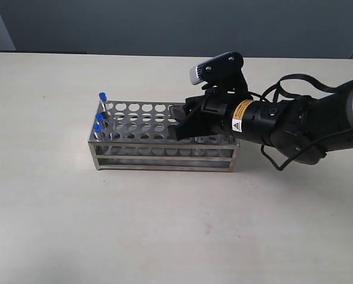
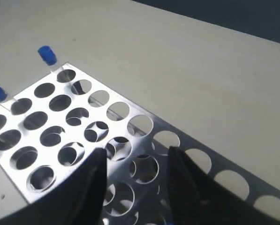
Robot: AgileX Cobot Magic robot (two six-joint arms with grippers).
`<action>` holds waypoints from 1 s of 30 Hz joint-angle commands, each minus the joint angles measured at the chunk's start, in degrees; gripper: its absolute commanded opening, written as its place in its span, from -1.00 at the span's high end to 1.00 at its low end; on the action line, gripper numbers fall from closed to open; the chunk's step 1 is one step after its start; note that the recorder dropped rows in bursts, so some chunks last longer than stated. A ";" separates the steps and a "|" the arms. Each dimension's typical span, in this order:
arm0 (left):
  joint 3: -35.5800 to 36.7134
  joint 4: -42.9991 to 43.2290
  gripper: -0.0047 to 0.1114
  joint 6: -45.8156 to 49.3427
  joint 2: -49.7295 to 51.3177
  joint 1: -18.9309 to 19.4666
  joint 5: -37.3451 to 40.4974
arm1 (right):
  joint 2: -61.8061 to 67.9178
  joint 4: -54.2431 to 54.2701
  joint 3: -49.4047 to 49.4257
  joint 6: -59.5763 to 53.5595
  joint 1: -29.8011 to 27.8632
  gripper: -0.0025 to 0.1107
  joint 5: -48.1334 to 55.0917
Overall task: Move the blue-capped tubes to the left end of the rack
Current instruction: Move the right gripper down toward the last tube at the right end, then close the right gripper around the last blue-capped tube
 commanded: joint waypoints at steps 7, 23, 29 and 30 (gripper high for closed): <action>0.29 0.20 0.91 -0.21 -0.21 0.06 -0.67 | 0.47 -0.39 0.90 -0.11 -0.35 0.23 4.53; 0.29 0.20 0.91 -0.21 -0.21 0.06 -0.67 | -11.14 -0.40 4.32 -2.46 -0.35 0.23 8.73; 0.29 0.20 0.91 -0.21 -0.21 0.06 -0.67 | -10.46 2.07 8.33 -4.31 -0.35 0.23 3.60; 0.29 0.20 0.91 -0.21 -0.21 0.06 -0.67 | -9.65 2.23 8.33 -4.72 -0.35 0.23 2.78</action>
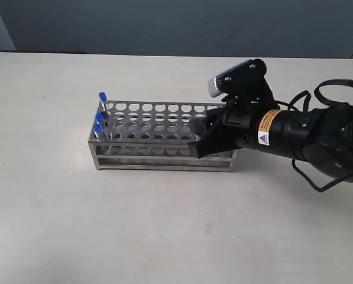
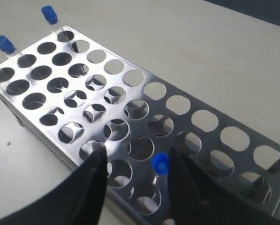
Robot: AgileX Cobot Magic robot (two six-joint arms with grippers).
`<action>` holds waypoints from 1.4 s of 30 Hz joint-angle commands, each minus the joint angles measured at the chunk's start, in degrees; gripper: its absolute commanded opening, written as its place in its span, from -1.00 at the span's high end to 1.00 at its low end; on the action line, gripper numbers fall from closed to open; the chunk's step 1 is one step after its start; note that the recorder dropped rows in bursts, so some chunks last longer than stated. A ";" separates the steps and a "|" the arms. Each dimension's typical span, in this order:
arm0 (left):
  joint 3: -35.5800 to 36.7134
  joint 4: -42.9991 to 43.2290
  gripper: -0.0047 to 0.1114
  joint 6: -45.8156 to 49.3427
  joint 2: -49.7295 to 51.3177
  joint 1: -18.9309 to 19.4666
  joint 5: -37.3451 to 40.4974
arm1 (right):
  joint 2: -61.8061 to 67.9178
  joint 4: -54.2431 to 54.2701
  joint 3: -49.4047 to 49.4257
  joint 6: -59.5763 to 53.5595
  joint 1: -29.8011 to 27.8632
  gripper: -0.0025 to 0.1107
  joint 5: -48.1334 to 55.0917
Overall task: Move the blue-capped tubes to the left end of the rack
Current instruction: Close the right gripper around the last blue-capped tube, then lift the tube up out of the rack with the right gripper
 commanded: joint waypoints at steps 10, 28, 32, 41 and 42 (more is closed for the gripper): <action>0.29 0.20 0.91 -0.21 -0.21 0.06 -0.67 | 11.72 7.28 0.58 -7.95 -0.35 0.23 -11.50; 0.29 0.20 0.91 -0.21 -0.21 0.06 -0.67 | 12.01 8.28 0.58 -7.97 -0.35 0.95 -16.20; 0.29 0.20 0.91 -0.21 -0.21 0.06 -0.67 | 9.46 8.05 -0.48 -8.41 -0.35 0.95 -15.55; 0.29 0.20 0.91 -0.21 -0.21 0.06 -0.67 | 4.85 3.62 -8.02 -9.70 -0.35 0.96 -14.27; 0.29 0.20 0.91 -0.21 -0.21 0.06 -0.67 | 4.85 2.24 -9.26 -9.19 -0.25 0.96 -13.96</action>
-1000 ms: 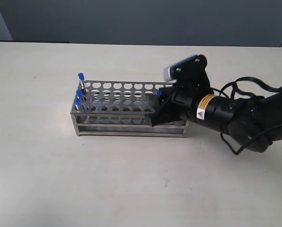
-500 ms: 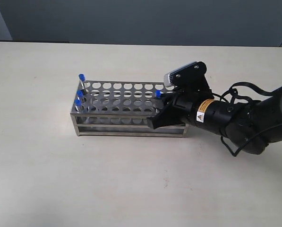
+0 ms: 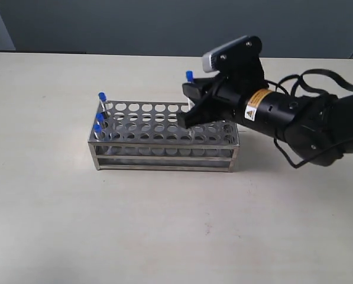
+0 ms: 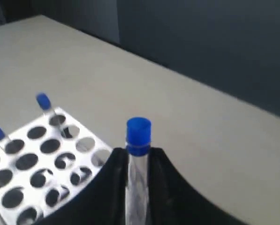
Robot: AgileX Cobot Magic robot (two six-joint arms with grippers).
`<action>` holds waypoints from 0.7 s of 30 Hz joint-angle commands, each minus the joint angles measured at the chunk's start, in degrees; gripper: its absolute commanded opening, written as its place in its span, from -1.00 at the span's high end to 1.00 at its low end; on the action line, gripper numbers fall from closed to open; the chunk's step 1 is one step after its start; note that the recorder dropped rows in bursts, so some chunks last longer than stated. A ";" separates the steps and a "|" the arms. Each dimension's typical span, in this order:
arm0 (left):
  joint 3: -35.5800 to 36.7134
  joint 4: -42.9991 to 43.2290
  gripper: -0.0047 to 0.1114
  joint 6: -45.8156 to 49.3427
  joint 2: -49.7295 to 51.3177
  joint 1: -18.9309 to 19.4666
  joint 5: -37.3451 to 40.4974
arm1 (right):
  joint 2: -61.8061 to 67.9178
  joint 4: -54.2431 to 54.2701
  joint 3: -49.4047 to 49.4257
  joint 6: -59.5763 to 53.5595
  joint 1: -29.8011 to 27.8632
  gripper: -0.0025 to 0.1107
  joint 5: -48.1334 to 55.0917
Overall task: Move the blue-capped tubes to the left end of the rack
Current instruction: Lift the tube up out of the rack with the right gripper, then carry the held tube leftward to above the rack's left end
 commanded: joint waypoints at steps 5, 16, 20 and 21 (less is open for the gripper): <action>0.29 0.20 0.91 -0.21 -0.21 0.06 -0.67 | -0.32 -7.24 -10.59 2.99 2.69 0.96 1.89; 0.29 0.20 0.91 -0.21 -0.21 0.06 -0.67 | 14.64 -9.16 -25.61 8.49 10.88 0.96 -1.39; 0.29 0.20 0.91 -0.21 -0.21 0.06 -0.67 | 18.77 -9.16 -29.50 11.01 10.88 0.96 -1.66; 0.29 0.20 0.91 -0.21 -0.21 0.06 -0.67 | 19.33 -9.16 -30.00 11.53 10.88 0.96 -1.66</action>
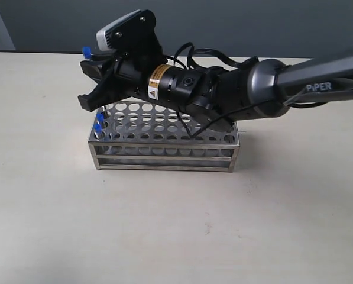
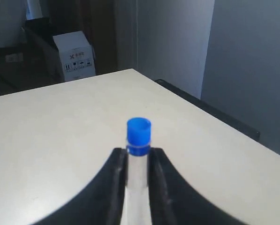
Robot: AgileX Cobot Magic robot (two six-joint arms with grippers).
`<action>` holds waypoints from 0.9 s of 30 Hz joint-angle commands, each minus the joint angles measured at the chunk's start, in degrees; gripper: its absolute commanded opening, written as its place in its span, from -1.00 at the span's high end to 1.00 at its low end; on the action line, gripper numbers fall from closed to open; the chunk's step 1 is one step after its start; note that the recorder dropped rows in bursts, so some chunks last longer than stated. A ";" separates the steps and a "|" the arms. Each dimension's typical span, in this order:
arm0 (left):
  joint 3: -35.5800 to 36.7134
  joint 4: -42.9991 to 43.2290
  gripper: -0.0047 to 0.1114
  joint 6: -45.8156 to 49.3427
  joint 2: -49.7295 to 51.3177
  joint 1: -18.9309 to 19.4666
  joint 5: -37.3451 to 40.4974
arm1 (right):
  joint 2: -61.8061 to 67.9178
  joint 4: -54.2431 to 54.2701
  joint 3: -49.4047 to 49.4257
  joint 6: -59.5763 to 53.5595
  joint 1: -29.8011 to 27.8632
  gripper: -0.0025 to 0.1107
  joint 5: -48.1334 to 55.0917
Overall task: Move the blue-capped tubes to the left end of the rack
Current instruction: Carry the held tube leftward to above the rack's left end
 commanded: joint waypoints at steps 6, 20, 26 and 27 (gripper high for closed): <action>0.29 0.20 0.91 -0.21 -0.21 0.06 -0.67 | 3.72 0.11 -2.46 1.85 0.04 0.96 -0.32; 0.29 0.20 0.91 -0.21 -0.21 0.06 -0.67 | 5.23 0.11 -2.46 1.85 0.04 0.96 3.74; 0.29 0.20 0.91 -0.21 -0.21 0.06 -0.67 | 6.03 0.11 -2.46 3.06 0.04 0.96 3.74; 0.29 0.20 0.91 -0.21 -0.21 0.06 -0.67 | 6.03 0.11 -2.46 3.32 0.04 0.96 3.97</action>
